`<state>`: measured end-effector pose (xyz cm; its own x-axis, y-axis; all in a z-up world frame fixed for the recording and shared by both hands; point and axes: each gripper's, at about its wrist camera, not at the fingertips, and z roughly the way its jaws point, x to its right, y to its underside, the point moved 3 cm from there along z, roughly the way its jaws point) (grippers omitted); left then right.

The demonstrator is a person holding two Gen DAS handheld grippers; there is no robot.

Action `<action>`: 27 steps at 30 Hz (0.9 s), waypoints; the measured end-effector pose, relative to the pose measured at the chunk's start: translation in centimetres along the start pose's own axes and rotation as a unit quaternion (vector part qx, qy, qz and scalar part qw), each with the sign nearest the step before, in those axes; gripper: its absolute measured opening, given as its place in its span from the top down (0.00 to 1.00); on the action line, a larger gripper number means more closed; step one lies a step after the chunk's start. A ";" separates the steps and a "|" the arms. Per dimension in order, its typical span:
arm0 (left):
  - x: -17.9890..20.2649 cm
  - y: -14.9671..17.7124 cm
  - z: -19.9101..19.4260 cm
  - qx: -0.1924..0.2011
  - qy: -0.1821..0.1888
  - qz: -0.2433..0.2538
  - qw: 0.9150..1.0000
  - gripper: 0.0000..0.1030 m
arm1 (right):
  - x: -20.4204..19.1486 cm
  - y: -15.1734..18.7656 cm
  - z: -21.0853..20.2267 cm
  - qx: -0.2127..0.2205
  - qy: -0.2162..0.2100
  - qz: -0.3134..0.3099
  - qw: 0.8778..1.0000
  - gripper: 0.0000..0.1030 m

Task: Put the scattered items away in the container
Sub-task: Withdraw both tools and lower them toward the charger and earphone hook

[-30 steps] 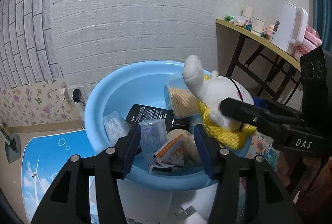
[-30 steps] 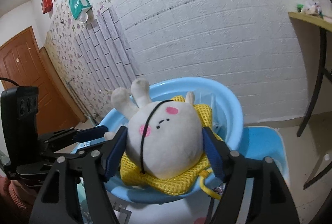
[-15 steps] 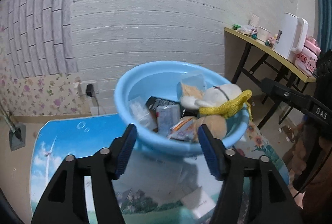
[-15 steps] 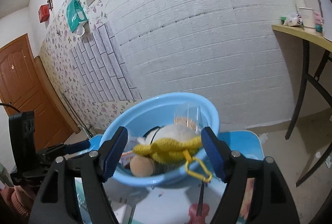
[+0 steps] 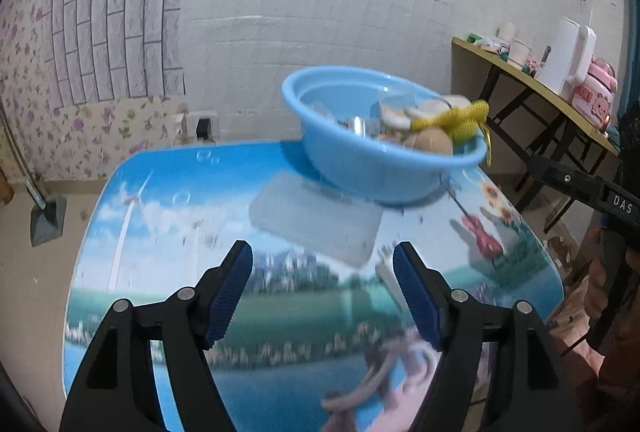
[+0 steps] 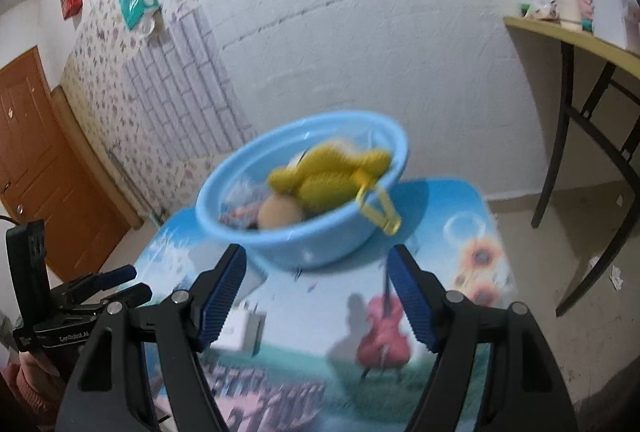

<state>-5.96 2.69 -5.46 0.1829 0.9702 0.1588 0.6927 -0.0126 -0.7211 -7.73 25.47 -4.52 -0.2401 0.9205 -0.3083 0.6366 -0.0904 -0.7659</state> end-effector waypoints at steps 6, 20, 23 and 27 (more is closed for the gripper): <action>1.5 3.5 -0.5 -0.022 0.029 0.018 0.999 0.29 | -2.5 3.8 0.5 -0.049 -0.009 -0.028 0.998 0.29; 5.9 6.9 1.2 -0.060 0.049 0.087 0.993 0.30 | -3.2 7.1 1.7 -0.094 -0.007 -0.025 0.995 0.29; 5.9 7.1 1.8 -0.070 0.050 0.087 0.992 0.49 | -3.4 7.2 1.8 -0.097 -0.009 -0.029 0.995 0.29; 6.1 7.2 2.1 -0.073 0.054 0.094 0.991 0.53 | -4.2 7.5 2.4 -0.106 -0.014 -0.043 0.993 0.29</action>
<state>-1.30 9.06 -11.09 0.3865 0.9161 0.1065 0.7311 -0.2340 -0.6409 -3.69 20.04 -10.35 -0.3185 0.9104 -0.2639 0.7523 0.0734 -0.6547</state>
